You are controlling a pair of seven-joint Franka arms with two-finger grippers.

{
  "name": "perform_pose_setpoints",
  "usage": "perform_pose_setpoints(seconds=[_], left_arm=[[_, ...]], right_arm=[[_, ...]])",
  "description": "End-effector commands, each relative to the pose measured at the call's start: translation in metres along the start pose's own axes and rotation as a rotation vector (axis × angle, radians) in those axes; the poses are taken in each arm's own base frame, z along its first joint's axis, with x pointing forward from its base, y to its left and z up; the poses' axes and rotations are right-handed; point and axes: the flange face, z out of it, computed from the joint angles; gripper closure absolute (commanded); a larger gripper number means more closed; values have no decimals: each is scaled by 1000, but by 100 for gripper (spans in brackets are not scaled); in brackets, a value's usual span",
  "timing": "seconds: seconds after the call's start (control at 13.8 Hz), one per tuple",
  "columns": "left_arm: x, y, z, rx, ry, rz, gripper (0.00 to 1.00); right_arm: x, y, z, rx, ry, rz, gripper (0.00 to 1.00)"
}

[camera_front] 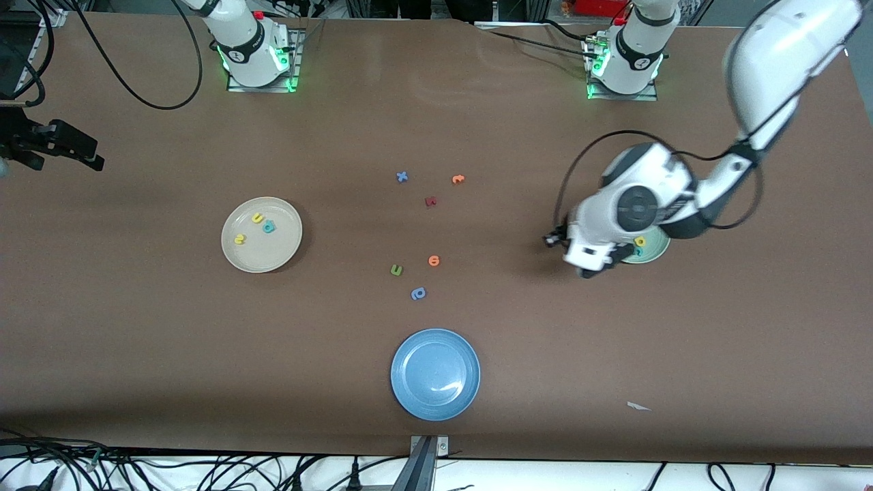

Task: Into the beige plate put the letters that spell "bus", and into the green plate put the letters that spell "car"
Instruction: 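Carry the teal t onto the green plate and open the left gripper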

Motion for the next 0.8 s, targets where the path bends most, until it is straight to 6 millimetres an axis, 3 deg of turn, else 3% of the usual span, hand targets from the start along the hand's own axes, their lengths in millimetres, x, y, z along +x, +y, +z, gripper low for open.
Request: perform_pose_setpoints(seconds=[0.0,0.15,0.44,0.51,0.65,0.73], left_arm=[[31,-59,-2,59,-28,109,100],[54,-91,13,125,-2,162,100],[65,-108,51,178,-39,171,99],[67,-110,52,176,-39,167,79],[70,-111,45,177,-26,159,11],[74,-111,37,169,-11,150,0]], right_arm=[[-4,0,-6,16,1,4,0],[-5,1,-6,16,-5,6,0],[-5,1,-5,16,-6,7,0],[-5,1,-5,16,-6,7,0],[-5,2,-5,16,-6,9,0],[-5,2,-5,16,-6,9,0]])
